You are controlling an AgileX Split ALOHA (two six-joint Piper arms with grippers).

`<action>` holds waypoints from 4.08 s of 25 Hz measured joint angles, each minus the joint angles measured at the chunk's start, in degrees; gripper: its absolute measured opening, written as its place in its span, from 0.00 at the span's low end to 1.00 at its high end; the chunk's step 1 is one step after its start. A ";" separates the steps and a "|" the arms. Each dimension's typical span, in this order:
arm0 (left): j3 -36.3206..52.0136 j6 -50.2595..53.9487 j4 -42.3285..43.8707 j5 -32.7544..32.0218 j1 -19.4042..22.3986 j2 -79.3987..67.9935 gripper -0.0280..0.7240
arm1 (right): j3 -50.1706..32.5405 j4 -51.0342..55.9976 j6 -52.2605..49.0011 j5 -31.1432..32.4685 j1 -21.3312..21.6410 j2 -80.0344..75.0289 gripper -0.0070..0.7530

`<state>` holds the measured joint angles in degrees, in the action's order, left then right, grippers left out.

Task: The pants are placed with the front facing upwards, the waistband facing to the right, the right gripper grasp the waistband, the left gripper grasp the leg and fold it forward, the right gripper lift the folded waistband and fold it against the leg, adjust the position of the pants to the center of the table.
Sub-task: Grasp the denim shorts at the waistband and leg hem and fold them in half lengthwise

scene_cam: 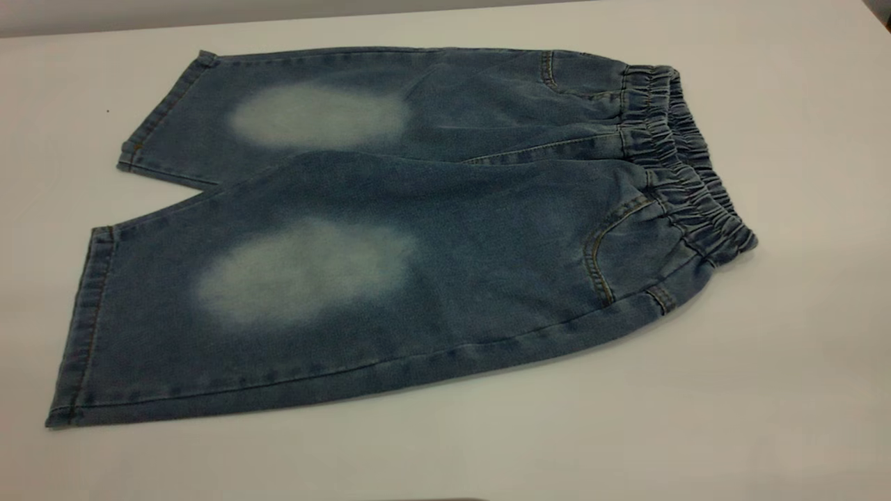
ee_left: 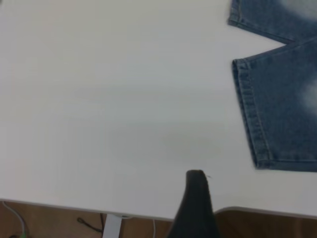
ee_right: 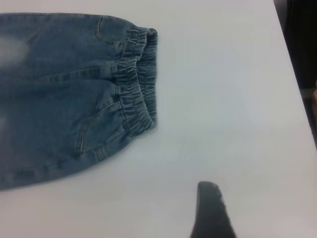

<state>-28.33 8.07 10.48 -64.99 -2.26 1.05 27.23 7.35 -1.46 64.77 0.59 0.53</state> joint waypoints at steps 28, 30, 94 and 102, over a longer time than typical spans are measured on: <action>-12.08 -6.42 -20.91 46.00 0.00 -58.58 0.77 | 9.04 40.74 30.23 -19.39 0.00 -55.80 0.82; -12.08 -6.48 -21.02 48.22 0.00 -60.73 0.77 | 9.04 47.50 36.01 -19.33 0.00 -61.02 0.82; -14.39 -10.22 -22.47 51.99 -2.47 -72.51 0.77 | 17.17 92.48 83.56 -23.64 2.21 -125.69 0.27; -13.50 -10.22 -22.47 39.10 -2.47 -72.51 0.77 | 17.17 91.19 83.48 -23.40 2.21 -125.69 0.06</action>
<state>-41.83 -2.16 -11.99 -25.89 -4.73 -71.46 44.39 98.54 82.02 41.37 2.80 -125.16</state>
